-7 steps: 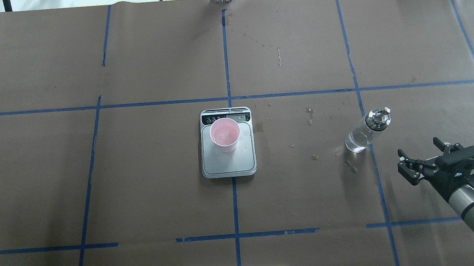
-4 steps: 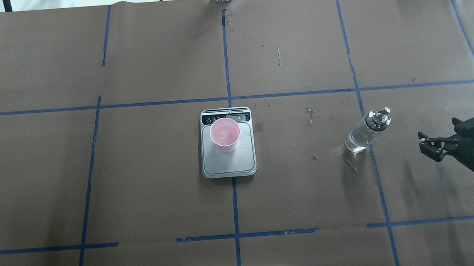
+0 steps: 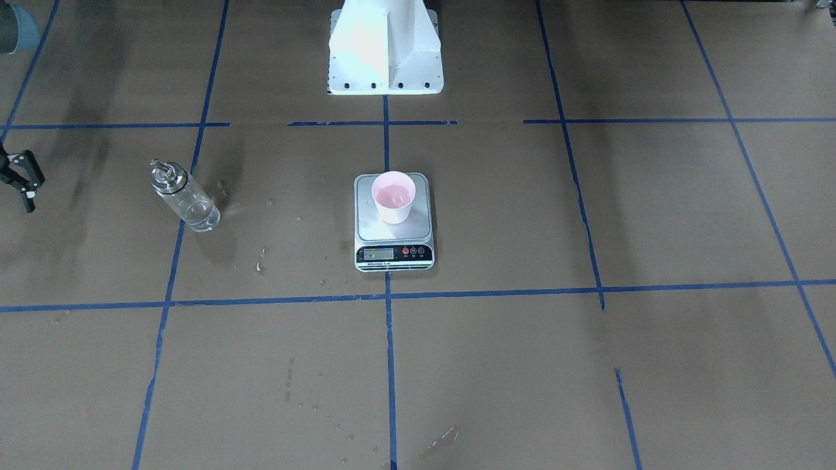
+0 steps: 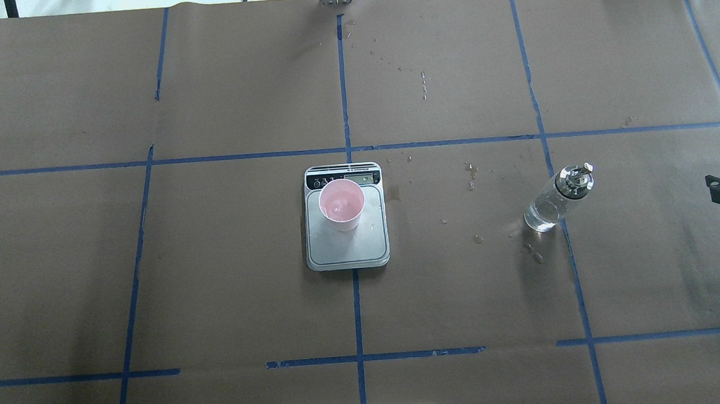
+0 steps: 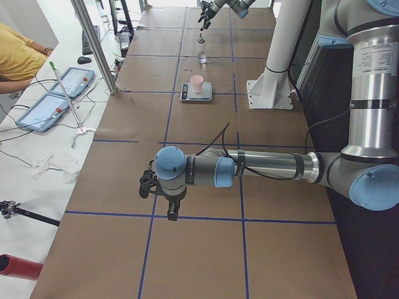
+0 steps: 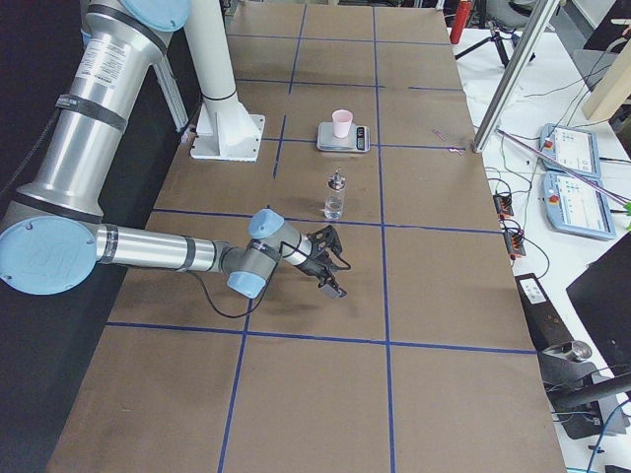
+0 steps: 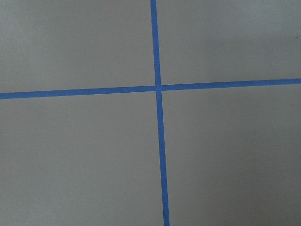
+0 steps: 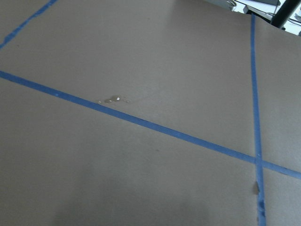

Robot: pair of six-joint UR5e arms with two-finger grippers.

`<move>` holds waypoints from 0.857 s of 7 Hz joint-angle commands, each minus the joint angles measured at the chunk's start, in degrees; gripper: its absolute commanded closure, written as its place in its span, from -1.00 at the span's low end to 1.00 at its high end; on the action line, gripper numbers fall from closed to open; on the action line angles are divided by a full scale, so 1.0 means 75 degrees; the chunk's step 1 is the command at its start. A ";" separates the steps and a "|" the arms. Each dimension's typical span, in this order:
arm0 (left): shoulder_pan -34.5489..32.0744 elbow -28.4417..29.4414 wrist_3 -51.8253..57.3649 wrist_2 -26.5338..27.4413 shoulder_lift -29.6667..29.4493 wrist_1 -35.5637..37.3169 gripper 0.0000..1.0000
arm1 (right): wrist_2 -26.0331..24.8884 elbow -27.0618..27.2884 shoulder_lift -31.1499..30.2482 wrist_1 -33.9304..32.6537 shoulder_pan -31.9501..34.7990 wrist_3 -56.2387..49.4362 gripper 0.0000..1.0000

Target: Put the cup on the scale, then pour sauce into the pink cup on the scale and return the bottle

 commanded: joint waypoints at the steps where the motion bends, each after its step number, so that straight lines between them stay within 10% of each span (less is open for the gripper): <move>1: 0.0000 -0.0007 0.0000 -0.0013 -0.0001 -0.0007 -1.00 | 0.1436 -0.0477 0.0066 0.0231 0.1291 -0.0104 -1.00; 3: 0.0000 0.0005 0.0000 -0.0013 -0.0001 -0.0007 -1.00 | 0.4097 -0.0397 0.0311 -0.0932 0.3561 -0.1150 -1.00; 6: 0.0000 0.0005 0.0012 -0.0025 0.0011 -0.0007 -1.00 | 0.5174 0.0408 0.0875 -0.4083 0.4930 -0.3020 -1.00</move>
